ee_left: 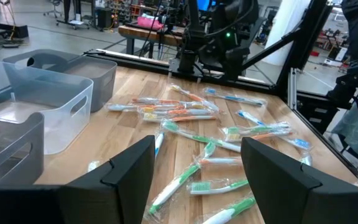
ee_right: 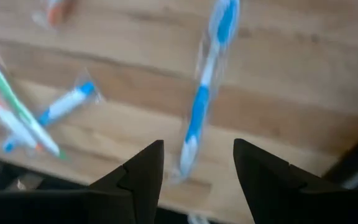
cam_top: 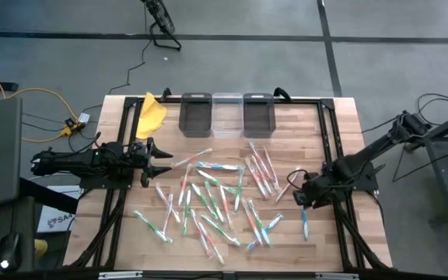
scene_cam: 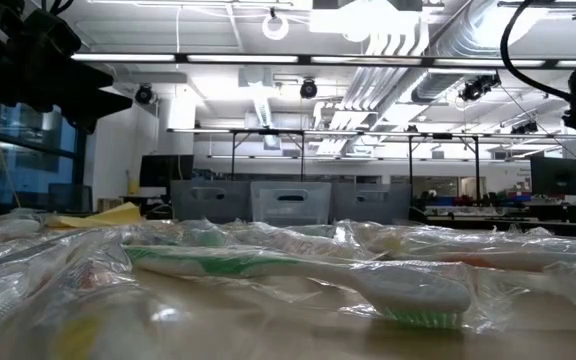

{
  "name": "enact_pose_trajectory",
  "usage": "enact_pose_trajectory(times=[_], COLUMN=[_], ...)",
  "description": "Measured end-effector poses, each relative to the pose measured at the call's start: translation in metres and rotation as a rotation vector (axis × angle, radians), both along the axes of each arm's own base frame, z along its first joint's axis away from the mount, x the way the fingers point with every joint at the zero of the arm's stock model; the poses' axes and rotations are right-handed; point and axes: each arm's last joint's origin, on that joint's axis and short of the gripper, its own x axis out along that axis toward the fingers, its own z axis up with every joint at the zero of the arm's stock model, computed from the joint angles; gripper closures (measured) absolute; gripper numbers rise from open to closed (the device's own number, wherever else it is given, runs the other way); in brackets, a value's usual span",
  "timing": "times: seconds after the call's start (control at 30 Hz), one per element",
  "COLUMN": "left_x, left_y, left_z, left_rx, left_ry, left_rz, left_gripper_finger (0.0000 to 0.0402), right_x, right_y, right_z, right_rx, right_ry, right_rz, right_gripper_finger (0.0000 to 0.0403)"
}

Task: Pick & Place Toothbrushes
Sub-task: Put the blue toothbrush into the right black bin

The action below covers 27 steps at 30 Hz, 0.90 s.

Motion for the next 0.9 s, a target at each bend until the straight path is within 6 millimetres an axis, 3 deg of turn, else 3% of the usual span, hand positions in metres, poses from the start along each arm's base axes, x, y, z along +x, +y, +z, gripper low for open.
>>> enact_pose_trajectory(times=[0.17, 0.7, 0.9], left_x=[0.000, 0.000, 0.000], left_y=[0.000, 0.000, 0.000], left_z=[0.000, 0.000, 0.000], left_rx=[0.000, 0.000, 0.000], left_ry=[0.000, 0.000, 0.000], left_rz=[0.000, 0.000, 0.000], left_gripper_finger=[0.0169, 0.0169, 0.0169], right_x=[0.003, 0.016, 0.016], right_y=[0.004, 0.012, 0.013], right_z=[-0.010, -0.041, -0.046], right_rx=[-0.110, -0.243, -0.261], right_ry=[0.015, 0.136, 0.167], right_rz=[-0.009, 0.001, 0.034], right_gripper_finger=[0.0215, 0.0217, 0.0277])
